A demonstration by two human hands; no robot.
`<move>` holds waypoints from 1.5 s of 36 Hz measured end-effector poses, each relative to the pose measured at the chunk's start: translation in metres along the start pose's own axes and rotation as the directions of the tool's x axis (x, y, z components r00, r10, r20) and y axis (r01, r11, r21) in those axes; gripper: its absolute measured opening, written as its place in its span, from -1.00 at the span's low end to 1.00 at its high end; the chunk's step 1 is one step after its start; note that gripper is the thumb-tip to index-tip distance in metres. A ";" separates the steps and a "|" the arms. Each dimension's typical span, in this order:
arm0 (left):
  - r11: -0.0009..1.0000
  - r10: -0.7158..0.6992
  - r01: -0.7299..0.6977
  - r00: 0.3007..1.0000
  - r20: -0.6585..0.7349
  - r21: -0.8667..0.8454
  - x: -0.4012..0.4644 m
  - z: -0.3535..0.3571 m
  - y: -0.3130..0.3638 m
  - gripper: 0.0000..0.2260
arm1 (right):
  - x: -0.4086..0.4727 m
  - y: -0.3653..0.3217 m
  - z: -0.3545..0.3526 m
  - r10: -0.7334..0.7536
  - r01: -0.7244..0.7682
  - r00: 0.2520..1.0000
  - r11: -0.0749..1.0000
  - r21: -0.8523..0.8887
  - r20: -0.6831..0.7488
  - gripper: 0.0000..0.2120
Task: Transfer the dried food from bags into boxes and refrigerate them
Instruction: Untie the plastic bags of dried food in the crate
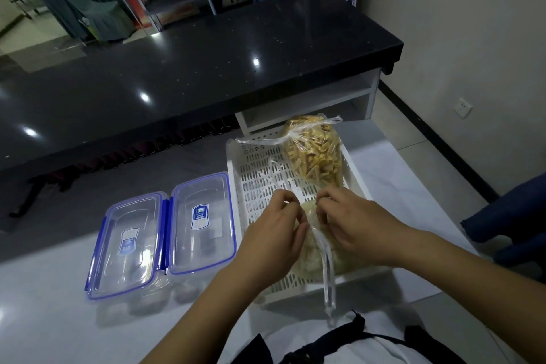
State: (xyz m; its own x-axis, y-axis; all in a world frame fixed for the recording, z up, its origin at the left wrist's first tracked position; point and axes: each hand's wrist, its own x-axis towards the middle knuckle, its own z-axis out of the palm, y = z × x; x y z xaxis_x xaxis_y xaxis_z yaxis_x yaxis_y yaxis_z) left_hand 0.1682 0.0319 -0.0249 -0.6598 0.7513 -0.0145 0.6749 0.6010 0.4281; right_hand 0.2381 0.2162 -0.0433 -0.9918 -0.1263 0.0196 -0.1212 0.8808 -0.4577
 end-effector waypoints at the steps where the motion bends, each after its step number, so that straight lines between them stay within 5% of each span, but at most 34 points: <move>1: 1.000 0.006 -0.007 1.000 -0.015 -0.015 -0.001 0.000 0.000 -0.87 | 0.000 -0.001 -0.001 -0.001 0.001 1.000 1.000 0.000 -0.001 -0.94; 22: 0.936 -0.184 0.131 0.973 -0.136 -0.326 -0.012 0.015 -0.004 -0.95 | -0.019 0.011 -0.011 0.094 -0.096 0.995 0.976 0.193 0.019 -0.85; 30: 0.938 -0.225 0.089 0.892 -0.392 -0.335 -0.021 0.018 -0.002 -0.88 | -0.012 0.007 -0.011 0.121 -0.101 0.992 0.928 0.358 -0.031 -0.87; 37: 0.911 -0.272 0.182 0.940 -0.207 -0.369 -0.016 0.025 0.002 -0.75 | 0.003 -0.003 -0.006 0.146 -0.121 0.988 0.935 0.332 -0.050 -0.98; 46: 0.832 -0.334 0.232 0.935 -0.121 -0.504 -0.004 0.016 0.006 -0.90 | 0.002 0.005 -0.018 0.139 -0.114 0.990 0.874 0.472 -0.018 -0.87; 54: 0.861 -0.315 0.141 0.902 -0.295 -0.489 -0.015 -0.006 -0.003 -0.90 | -0.003 0.021 -0.047 0.087 -0.036 0.993 0.865 0.501 -0.079 -0.95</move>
State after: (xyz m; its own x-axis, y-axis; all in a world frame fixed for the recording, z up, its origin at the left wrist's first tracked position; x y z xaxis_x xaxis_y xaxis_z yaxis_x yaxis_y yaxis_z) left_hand 0.1743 0.0176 -0.0205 -0.9053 0.4078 0.1189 0.3269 0.4899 0.8082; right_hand 0.2372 0.2561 -0.0112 -0.9987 -0.0133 0.0497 -0.0490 0.5379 -0.8416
